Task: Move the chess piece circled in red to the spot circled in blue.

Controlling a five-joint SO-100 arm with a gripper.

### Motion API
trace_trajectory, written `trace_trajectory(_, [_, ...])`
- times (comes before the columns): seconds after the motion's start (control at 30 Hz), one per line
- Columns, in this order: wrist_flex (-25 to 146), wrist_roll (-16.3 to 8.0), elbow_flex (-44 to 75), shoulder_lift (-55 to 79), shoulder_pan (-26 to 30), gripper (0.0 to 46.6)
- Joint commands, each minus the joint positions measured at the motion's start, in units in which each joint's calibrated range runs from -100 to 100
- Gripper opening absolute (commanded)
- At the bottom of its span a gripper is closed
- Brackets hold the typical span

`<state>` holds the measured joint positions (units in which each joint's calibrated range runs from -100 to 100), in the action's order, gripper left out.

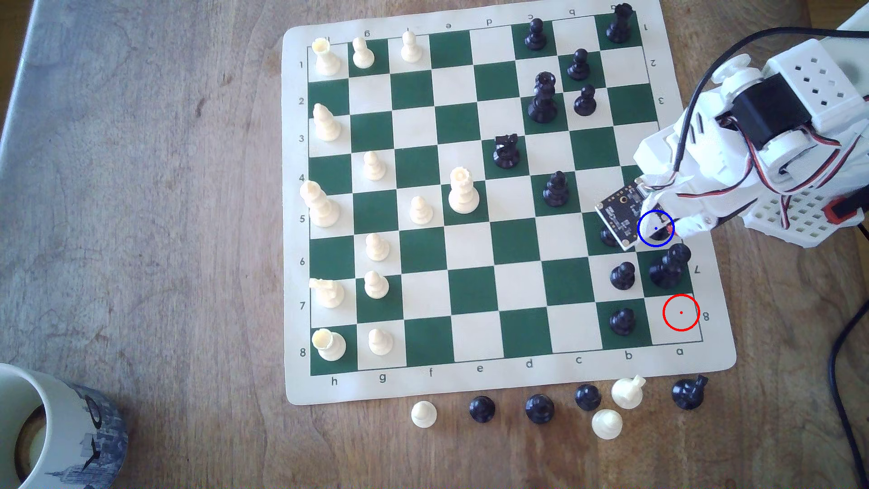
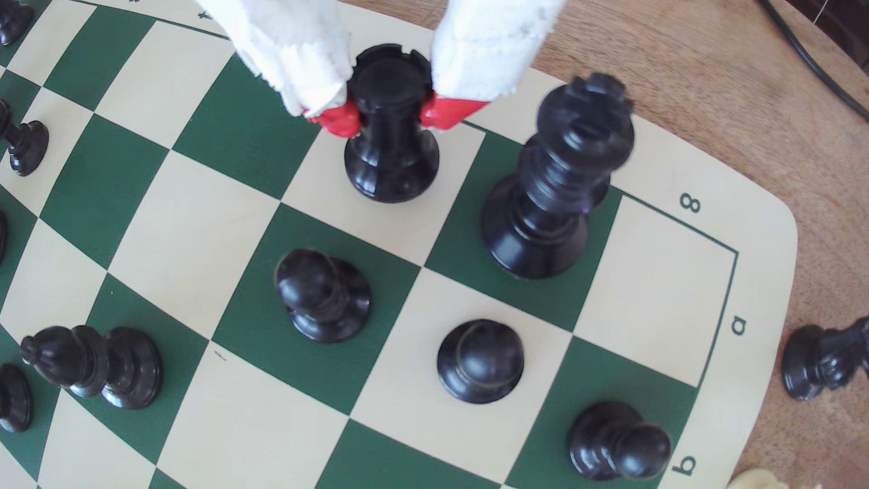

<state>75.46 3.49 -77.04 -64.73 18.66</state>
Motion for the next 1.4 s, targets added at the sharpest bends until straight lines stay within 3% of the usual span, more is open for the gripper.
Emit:
trace_trajectory(0.0, [-1.26,0.29,0.62,1.65,0.15,0.4])
trace_trajectory(0.4, [-2.49,1.07,0.53,4.37,-1.1,0.8])
trace_trajectory(0.57, [-2.89,1.56,0.53,4.37,-2.11,8.7])
trace_trajectory(0.77, [-1.67,1.76,1.34,3.1,-2.82,14.3])
trace_trajectory(1.1, [7.26,1.76,2.07,-5.48,-4.15,16.8])
trace_trajectory(1.37, [13.4,2.25,7.51,-11.76,-7.04,16.1])
